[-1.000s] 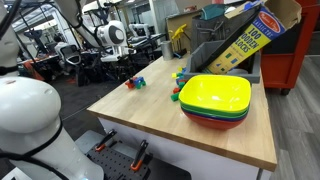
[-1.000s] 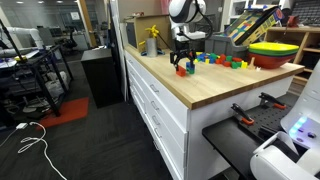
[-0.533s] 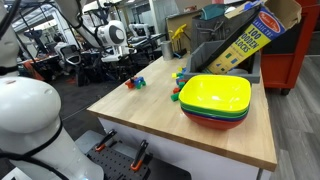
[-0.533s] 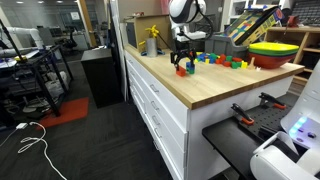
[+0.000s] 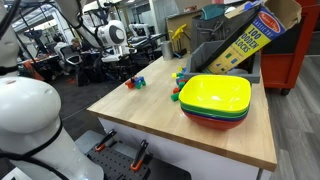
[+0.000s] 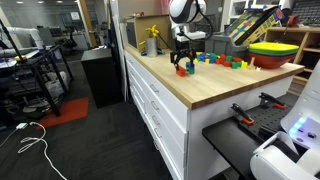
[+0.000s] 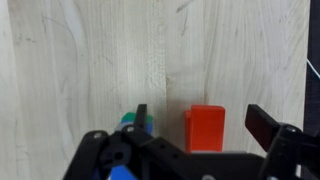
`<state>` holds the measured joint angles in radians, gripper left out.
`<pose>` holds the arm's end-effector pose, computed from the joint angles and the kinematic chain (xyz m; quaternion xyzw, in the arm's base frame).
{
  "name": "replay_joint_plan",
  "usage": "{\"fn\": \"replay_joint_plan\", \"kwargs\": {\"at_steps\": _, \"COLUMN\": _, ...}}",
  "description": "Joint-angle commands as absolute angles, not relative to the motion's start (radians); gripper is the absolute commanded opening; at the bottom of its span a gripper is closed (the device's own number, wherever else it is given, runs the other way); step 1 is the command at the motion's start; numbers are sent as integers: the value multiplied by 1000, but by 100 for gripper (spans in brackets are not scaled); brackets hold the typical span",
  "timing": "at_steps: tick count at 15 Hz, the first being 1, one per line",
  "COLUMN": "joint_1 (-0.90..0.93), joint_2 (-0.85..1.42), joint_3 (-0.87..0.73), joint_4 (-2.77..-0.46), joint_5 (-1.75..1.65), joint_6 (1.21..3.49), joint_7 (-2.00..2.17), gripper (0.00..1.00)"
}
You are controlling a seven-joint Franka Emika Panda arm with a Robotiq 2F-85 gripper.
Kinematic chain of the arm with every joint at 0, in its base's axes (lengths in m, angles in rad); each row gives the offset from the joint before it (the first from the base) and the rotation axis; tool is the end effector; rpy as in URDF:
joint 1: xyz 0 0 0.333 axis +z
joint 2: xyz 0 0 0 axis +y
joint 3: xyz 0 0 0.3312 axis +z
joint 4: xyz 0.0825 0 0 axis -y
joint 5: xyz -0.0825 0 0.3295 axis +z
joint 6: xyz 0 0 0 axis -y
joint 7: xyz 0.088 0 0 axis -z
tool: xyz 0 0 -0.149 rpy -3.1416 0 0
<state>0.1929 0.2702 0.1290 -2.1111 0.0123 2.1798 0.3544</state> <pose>0.4850 0.1619 0.2858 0.9946 -0.0208 -0.1012 0.0123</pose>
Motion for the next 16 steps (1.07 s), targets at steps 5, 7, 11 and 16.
{"fn": "replay_joint_plan", "kwargs": {"at_steps": 5, "joint_1": 185, "joint_2": 249, "joint_3": 138, "joint_4": -2110, "joint_5": 53, "joint_6": 2147, "joint_7": 271, "gripper": 100}}
{"fn": "replay_joint_plan", "kwargs": {"at_steps": 7, "joint_1": 183, "joint_2": 247, "joint_3": 141, "joint_4": -2111, "joint_5": 63, "joint_6": 2139, "joint_7": 248, "gripper": 100}}
{"fn": "replay_joint_plan", "kwargs": {"at_steps": 11, "joint_1": 178, "joint_2": 247, "joint_3": 142, "joint_4": -2105, "joint_5": 97, "joint_6": 2142, "joint_7": 222, "gripper": 100}}
{"fn": "replay_joint_plan", "kwargs": {"at_steps": 16, "joint_1": 180, "joint_2": 255, "joint_3": 136, "joint_4": -2072, "joint_5": 112, "joint_6": 2156, "joint_7": 243, "gripper": 100}}
